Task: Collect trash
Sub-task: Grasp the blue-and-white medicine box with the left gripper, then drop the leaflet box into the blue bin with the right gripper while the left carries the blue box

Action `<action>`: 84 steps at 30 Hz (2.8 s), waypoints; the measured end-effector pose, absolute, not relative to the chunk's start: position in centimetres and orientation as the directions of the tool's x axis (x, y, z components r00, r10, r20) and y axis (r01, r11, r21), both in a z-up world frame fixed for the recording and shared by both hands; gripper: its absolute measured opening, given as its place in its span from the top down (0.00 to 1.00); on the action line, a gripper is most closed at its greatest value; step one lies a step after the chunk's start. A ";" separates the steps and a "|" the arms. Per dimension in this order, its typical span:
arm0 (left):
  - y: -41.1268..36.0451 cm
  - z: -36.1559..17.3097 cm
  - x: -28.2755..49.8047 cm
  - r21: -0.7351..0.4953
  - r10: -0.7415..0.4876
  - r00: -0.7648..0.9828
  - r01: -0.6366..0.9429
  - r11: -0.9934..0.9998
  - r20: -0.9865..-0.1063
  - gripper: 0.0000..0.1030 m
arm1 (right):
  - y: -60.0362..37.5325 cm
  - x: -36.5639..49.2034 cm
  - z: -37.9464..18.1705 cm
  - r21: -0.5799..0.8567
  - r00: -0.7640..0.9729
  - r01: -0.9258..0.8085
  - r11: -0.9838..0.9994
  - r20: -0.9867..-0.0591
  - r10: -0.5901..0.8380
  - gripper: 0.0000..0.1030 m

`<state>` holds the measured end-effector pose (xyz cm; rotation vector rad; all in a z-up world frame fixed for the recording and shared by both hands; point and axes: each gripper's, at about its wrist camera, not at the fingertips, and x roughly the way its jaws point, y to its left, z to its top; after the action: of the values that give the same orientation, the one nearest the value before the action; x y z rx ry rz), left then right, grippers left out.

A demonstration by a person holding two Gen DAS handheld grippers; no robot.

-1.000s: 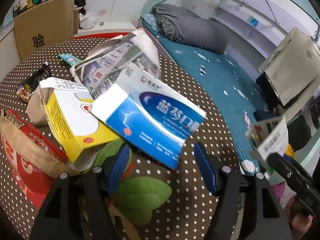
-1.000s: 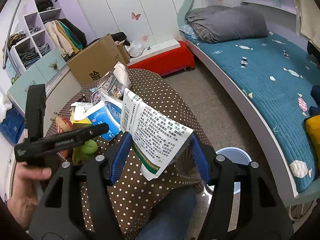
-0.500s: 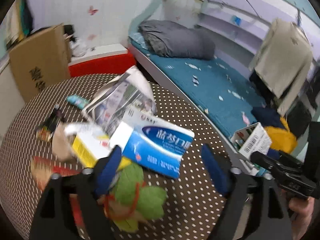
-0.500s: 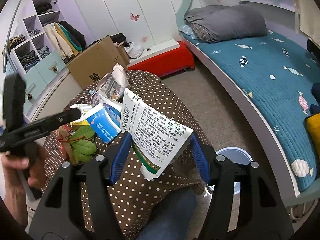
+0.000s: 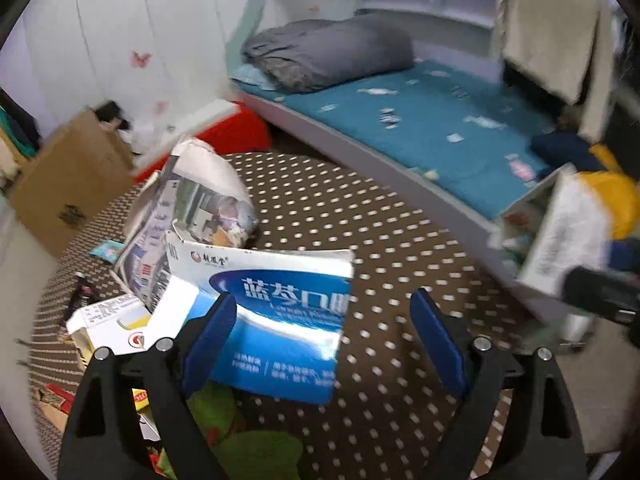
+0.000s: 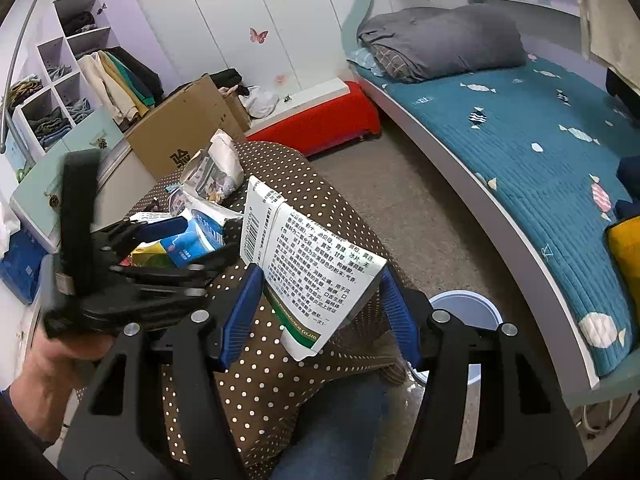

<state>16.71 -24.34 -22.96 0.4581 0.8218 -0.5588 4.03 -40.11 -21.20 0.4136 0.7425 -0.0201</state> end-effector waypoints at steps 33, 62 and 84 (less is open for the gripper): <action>-23.4 -22.6 15.1 0.158 -0.332 0.603 0.615 0.772 -0.725 0.17 | -43.6 1.6 -21.7 0.400 0.762 0.232 0.887 -0.642 0.090 0.42; -23.7 -17.6 14.4 -0.092 -0.552 0.530 0.663 0.743 -0.643 0.97 | -47.1 0.5 -23.3 0.418 0.759 0.310 0.854 -0.649 0.042 0.42; -38.3 -22.4 12.8 -0.294 -0.643 0.204 0.760 0.579 -0.738 0.97 | -58.8 4.0 -41.8 0.506 0.582 0.623 0.596 -0.810 0.079 0.14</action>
<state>12.84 -38.27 -22.44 0.1450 0.9494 -0.9835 4.03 -58.84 -41.83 0.8945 0.9128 -0.3728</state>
